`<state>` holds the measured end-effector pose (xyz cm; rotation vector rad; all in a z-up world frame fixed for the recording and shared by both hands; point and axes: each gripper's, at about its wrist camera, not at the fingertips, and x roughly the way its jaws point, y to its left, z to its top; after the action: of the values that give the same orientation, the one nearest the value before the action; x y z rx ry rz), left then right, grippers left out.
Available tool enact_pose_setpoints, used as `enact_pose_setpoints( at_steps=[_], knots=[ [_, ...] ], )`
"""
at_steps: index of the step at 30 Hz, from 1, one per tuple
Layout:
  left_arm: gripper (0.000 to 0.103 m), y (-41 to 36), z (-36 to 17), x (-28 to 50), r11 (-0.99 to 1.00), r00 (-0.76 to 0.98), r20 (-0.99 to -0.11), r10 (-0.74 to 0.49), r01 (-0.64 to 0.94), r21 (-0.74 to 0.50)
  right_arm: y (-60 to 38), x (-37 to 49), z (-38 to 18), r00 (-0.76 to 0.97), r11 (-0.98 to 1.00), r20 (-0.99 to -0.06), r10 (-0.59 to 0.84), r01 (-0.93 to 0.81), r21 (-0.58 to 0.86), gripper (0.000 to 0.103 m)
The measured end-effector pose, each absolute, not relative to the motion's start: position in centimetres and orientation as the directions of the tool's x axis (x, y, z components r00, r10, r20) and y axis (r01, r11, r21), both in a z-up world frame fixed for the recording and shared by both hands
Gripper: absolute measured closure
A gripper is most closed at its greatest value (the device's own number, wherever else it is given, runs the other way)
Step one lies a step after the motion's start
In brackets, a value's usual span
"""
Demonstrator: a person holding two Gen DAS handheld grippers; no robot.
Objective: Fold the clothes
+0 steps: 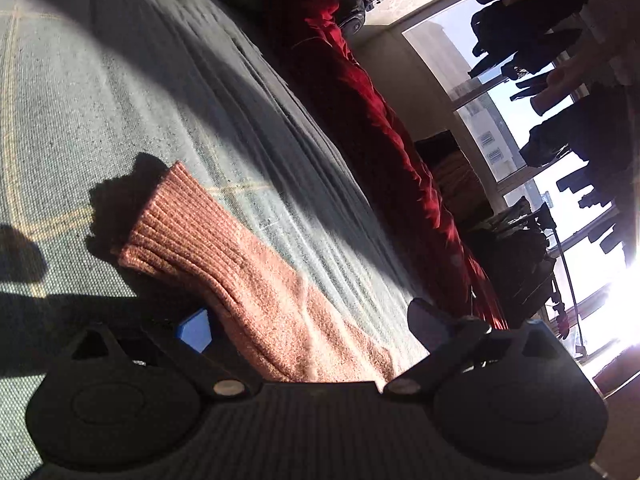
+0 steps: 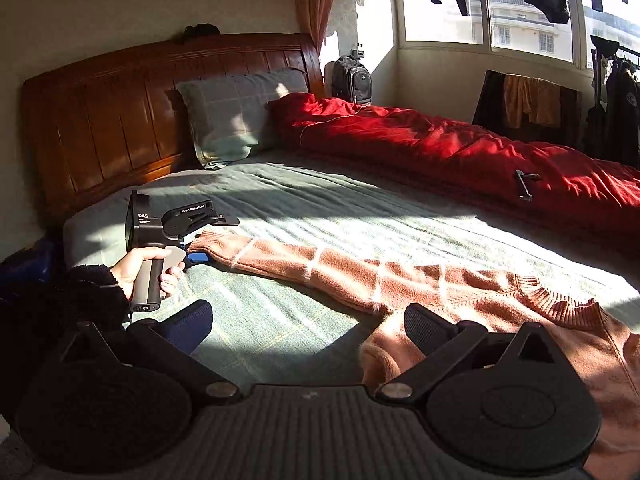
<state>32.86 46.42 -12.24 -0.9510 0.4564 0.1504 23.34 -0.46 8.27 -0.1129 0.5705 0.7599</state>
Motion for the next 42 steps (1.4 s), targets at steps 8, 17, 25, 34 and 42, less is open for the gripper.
enact_pose_setpoints(
  at_steps=[8, 17, 25, 34, 42],
  knots=[
    [0.088, 47.1, -9.9, 33.4, 0.666, 0.875, -0.483, 0.018, -0.371, -0.647, -3.5, 23.5, 6.5, 0.616, 0.804, -0.57, 0.545, -0.576, 0.146, 0.0],
    [0.09, 48.8, -6.9, 32.9, 0.689, 0.847, -0.515, 0.134, -0.453, -0.566, -5.0, 24.2, 5.7, 0.626, 0.829, -0.579, 0.522, -0.533, 0.17, 0.0],
    [0.08, 46.3, -2.8, 32.3, 0.748, 0.746, -0.535, 0.395, -0.6, -0.284, -5.9, 24.9, 4.6, 0.626, 0.842, -0.585, 0.516, -0.496, 0.212, 0.0],
    [0.045, 32.6, -2.6, 40.9, 0.909, 0.739, -0.606, -0.294, 0.021, -0.415, -5.0, 24.6, 3.6, 0.622, 0.853, -0.604, 0.499, -0.474, 0.218, 0.0],
    [0.044, 26.4, -8.9, 48.1, 0.862, 0.6, -0.682, -0.418, 0.025, -0.506, -5.4, 23.2, 3.3, 0.634, 0.886, -0.635, 0.442, -0.418, 0.2, 0.0]
  ],
)
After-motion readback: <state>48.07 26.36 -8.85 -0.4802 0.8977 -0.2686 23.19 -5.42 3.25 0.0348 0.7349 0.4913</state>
